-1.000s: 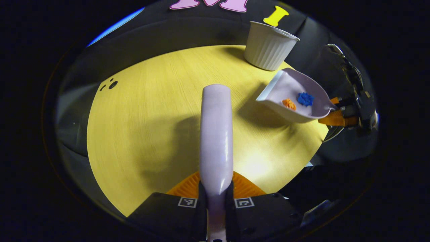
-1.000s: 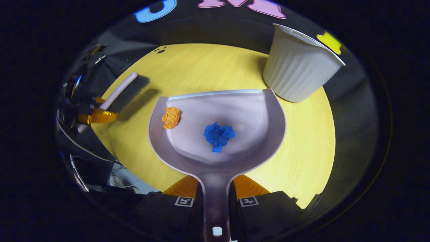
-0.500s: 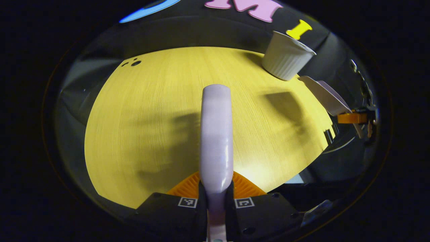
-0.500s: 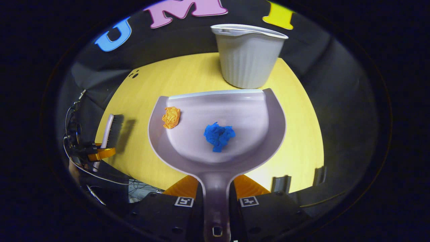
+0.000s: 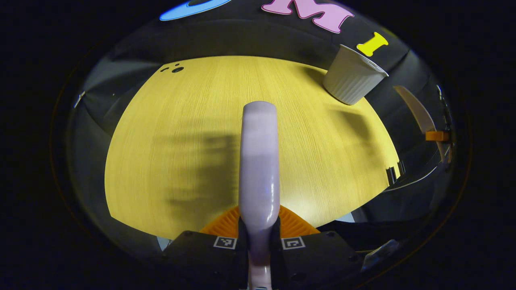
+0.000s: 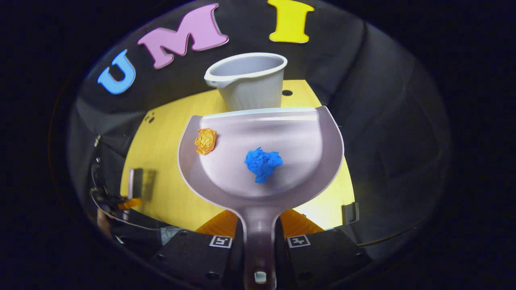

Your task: Pick up the small broom and dustpan from the desktop, sweep the trash into the dustpan with the broom, and then empty the trash into the garbage bin.

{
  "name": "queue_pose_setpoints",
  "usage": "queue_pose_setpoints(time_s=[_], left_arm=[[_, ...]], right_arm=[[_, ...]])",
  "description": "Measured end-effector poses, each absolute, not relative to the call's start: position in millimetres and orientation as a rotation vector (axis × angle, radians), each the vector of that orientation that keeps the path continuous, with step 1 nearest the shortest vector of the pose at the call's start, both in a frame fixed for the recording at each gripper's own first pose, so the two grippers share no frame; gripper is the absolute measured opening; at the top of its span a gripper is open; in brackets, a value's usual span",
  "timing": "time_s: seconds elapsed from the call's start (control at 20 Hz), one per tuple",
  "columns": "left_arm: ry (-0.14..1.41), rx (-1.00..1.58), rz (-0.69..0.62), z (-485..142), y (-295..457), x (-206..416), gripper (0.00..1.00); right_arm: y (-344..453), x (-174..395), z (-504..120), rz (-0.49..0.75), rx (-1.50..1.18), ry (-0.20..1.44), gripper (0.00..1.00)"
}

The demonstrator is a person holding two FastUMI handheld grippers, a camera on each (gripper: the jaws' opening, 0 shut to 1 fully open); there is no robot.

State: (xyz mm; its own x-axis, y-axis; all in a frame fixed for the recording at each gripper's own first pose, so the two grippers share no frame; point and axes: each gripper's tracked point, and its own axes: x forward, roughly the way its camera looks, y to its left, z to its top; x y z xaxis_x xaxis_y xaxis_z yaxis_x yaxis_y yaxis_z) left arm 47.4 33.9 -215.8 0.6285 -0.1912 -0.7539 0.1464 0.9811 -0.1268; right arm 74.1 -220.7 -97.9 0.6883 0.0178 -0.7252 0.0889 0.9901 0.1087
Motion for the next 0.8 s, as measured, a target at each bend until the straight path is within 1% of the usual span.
queue_pose_setpoints(time_s=[0.05,0.2,0.35,0.45,0.7,0.75,0.8], left_arm=[[0.873,-0.061,-0.195,-216.5,33.0,47.9,0.26],[0.863,-0.073,-0.200,-215.6,30.9,51.2,0.26],[0.858,-0.077,-0.206,-215.4,29.8,54.5,0.26],[0.848,-0.090,-0.205,-211.6,28.6,59.0,0.26],[0.812,-0.113,-0.212,-199.6,31.7,70.1,0.26],[0.809,-0.120,-0.207,-198.8,34.9,70.2,0.26],[0.808,-0.130,-0.203,-198.0,39.5,70.4,0.26]], right_arm=[[-225.4,81.0,-84.4,-0.034,0.155,0.798,0.34],[-240.5,100.4,-52.9,-0.047,0.057,0.771,0.34],[-240.2,143.7,-26.4,-0.055,0.086,0.740,0.34],[-239.1,171.2,-16.6,-0.064,0.132,0.733,0.34],[-242.4,233.4,-1.7,-0.129,0.098,0.715,0.34],[-241.3,244.5,-1.4,-0.143,0.082,0.711,0.30],[-242.1,253.7,-2.4,-0.161,0.060,0.708,0.34]])
